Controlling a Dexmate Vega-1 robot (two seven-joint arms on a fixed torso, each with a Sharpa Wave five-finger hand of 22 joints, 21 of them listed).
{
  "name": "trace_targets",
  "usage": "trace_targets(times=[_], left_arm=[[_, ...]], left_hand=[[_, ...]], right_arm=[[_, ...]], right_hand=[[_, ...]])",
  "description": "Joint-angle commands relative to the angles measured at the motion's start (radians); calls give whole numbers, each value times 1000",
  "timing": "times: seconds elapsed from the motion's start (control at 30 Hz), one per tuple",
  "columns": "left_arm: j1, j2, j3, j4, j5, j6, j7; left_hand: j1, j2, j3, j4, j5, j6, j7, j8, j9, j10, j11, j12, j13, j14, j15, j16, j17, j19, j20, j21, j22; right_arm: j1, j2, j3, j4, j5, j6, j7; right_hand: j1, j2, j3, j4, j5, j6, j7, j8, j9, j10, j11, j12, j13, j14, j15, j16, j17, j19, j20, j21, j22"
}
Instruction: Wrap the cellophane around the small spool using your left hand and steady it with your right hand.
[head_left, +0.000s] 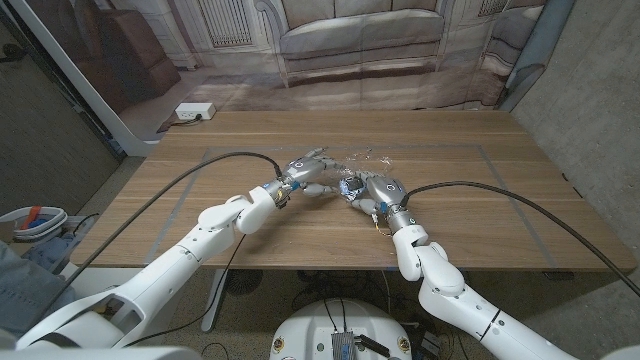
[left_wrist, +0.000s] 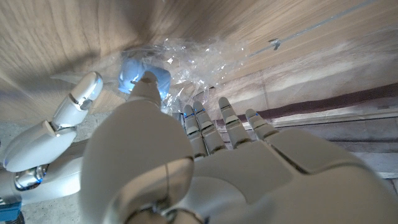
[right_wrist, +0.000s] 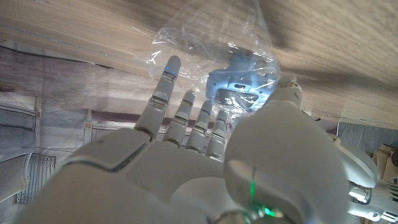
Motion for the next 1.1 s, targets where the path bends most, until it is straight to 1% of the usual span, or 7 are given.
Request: trace_targets(times=[0.03, 0.17, 0.3, 0.6, 0.7, 0.97, 1.1], left_arm=[[-30, -79, 34, 76, -24, -14, 67], [-30, -91, 27, 79, -36, -10, 91], [-29, -96, 17, 66, -58, 5, 66], [-5, -120, -36, -83, -186, 195, -258], [-22, -130, -39, -134, -201, 297, -393], [-181, -180, -16, -119, -284, 561, -788], [-258, -189, 16, -78, -289, 623, -882]], left_hand=[[84, 30, 45, -35, -21, 124, -5, 33, 0, 159, -2, 21, 0, 162, -112, 28, -4, 93, -83, 24, -2], [118, 57, 83, -42, -33, 267, 9, 66, -3, 326, -5, 26, 0, 335, -135, 35, -7, 195, -129, 39, -6], [126, 64, 113, -40, -37, 381, 25, 86, -8, 469, -4, 28, -1, 481, -146, 34, -7, 271, -135, 44, -8], [115, 80, 158, -24, -42, 505, 90, 104, -8, 647, 0, 50, 17, 627, -144, 18, -7, 346, -132, 41, -8], [106, 80, 161, -18, -43, 510, 102, 100, -8, 669, 2, 56, 21, 643, -141, 15, -7, 352, -127, 39, -8], [87, 91, 170, -2, -43, 513, 150, 85, -7, 698, 31, 66, 32, 667, -115, 7, -9, 363, -106, 36, -6], [72, 96, 173, 10, -43, 512, 174, 75, -6, 715, 50, 73, 40, 677, -108, 3, -10, 369, -97, 35, -4]], right_arm=[[17, -18, 3, 49, 11, 71, -105], [27, -28, 10, 55, 21, 111, -140], [41, -34, 18, 44, 34, 122, -110], [85, -37, 52, -25, 120, 93, 118], [108, -19, 69, -54, 161, 26, 246], [210, 27, 85, -103, 236, -220, 574], [269, 24, 73, -104, 264, -318, 691]], right_hand=[[36, 16, 7, -12, 3, 77, -28, 17, 6, 123, -46, 38, 3, 141, -73, 34, 7, 74, -90, 24, 9], [45, 28, 9, -11, -12, 155, -34, 29, 7, 231, -70, 64, 1, 268, -115, 57, 7, 147, -161, 57, 16], [48, 47, 13, -6, -34, 238, -35, 41, 8, 349, -78, 88, 0, 405, -159, 69, 1, 193, -206, 93, 25], [53, 71, 22, 1, -68, 373, -35, 63, 9, 483, -81, 91, -3, 498, -169, 54, -7, 202, -230, 128, 33], [52, 75, 25, 4, -82, 418, -36, 68, 7, 532, -82, 88, -4, 527, -168, 51, -9, 170, -207, 126, 33], [34, 73, 20, 19, -117, 509, -37, 60, 4, 609, -87, 55, -4, 493, -156, -3, -16, 13, -65, 60, 11], [26, 75, 18, 26, -123, 544, -36, 63, 4, 642, -85, 53, -3, 490, -153, -12, -17, -12, -50, 45, 7]])
